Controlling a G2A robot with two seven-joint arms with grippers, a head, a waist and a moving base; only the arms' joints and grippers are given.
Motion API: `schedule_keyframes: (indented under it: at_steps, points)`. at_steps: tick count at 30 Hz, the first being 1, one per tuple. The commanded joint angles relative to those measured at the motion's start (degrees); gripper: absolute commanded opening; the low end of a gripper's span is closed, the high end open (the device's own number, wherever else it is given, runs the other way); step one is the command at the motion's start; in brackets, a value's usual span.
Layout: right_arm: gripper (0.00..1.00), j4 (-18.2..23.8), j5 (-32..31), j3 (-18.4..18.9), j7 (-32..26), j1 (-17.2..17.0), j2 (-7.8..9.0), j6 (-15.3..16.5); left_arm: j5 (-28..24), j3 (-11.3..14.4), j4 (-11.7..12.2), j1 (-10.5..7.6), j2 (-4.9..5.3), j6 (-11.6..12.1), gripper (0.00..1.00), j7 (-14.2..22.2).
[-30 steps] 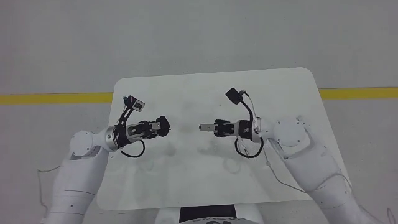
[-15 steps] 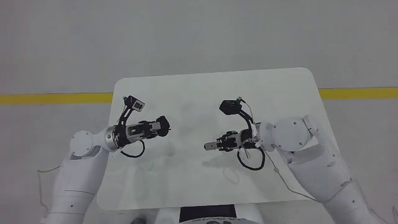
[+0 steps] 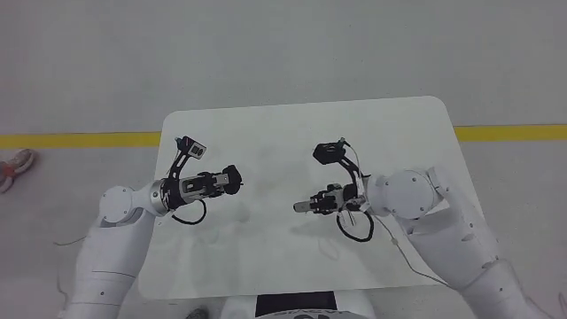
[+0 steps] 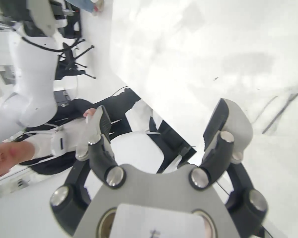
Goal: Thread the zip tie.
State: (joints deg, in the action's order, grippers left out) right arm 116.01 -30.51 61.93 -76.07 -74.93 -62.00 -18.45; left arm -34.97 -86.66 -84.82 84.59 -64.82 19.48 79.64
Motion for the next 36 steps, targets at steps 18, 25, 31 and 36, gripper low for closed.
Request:
schedule_keyframes:
  at_steps: [18,25,31,36]
  points:
    - [1.0,-1.9,-14.17,-7.66,-3.57,0.37,0.77,-1.03,0.0,0.0,0.0,0.0,0.0,0.0,0.0,0.0]
    - [1.0,-5.11,-17.67,-9.61,-3.57,1.86,0.5,-1.03,0.0,0.0,0.0,0.0,0.0,0.0,0.0,0.0]
    - [1.0,-11.12,-18.09,-11.28,-3.57,5.02,-0.61,-1.03,0.0,0.0,0.0,0.0,0.0,0.0,0.0,0.0]
    - [1.0,-13.0,-18.2,-12.72,-3.57,6.37,-1.2,-1.03,0.0,0.0,0.0,0.0,0.0,0.0,0.0,0.0]
